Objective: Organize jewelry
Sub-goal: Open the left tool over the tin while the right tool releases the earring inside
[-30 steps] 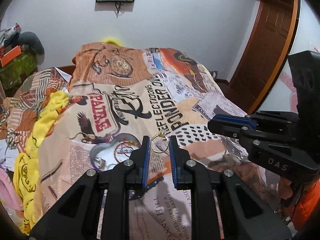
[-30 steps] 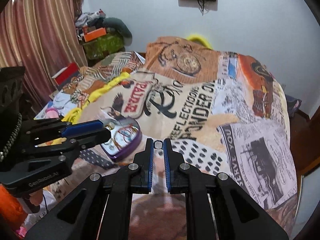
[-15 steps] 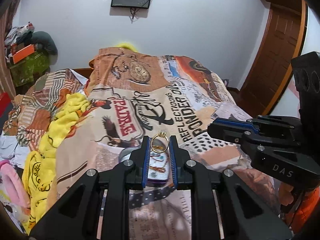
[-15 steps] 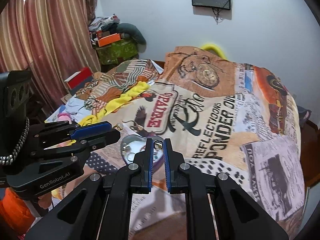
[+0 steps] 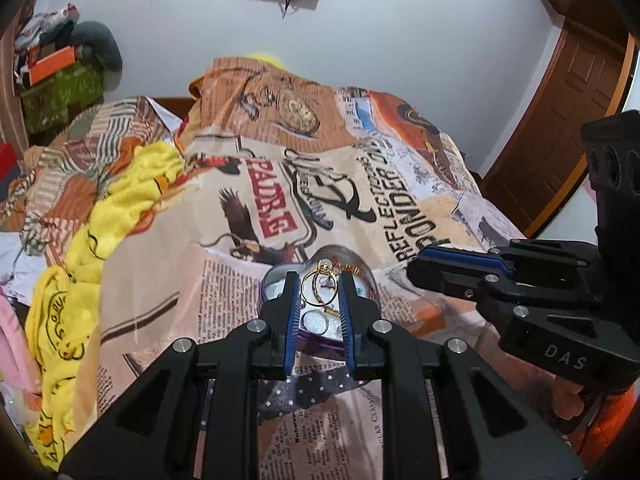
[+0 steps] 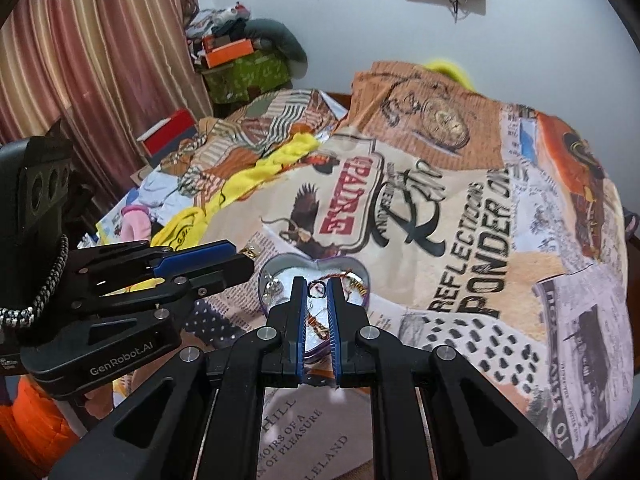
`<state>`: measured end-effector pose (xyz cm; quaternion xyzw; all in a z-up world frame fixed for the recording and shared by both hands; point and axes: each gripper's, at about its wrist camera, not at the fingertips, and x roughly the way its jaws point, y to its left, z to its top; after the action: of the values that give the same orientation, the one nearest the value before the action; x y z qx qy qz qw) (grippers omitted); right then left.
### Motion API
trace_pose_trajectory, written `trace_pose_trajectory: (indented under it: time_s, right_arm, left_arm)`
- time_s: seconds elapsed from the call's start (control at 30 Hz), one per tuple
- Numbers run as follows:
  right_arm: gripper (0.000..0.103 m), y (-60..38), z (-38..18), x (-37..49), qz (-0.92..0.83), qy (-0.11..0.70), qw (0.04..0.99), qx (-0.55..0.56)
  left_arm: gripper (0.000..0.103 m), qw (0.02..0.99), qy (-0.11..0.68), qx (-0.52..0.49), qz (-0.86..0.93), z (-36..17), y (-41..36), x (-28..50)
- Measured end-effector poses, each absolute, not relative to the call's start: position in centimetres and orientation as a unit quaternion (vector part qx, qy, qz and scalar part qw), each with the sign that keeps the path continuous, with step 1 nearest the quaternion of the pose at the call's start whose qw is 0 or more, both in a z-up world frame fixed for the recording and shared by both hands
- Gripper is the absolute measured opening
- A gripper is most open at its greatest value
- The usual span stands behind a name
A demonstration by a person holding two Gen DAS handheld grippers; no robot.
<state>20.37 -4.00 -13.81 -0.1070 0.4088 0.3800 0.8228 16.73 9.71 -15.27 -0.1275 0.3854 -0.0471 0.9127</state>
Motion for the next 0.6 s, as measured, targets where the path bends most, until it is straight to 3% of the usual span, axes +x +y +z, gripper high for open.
trace_pose_trajectory:
  time_s: [0.6]
  right_arm:
    - [0.009,-2.0,-17.7,21.9,0.371,0.466,0.79,-0.14]
  left_arm:
    - [0.018,0.892,0.426,-0.139,-0.063,-18.1,10.6,19.4]
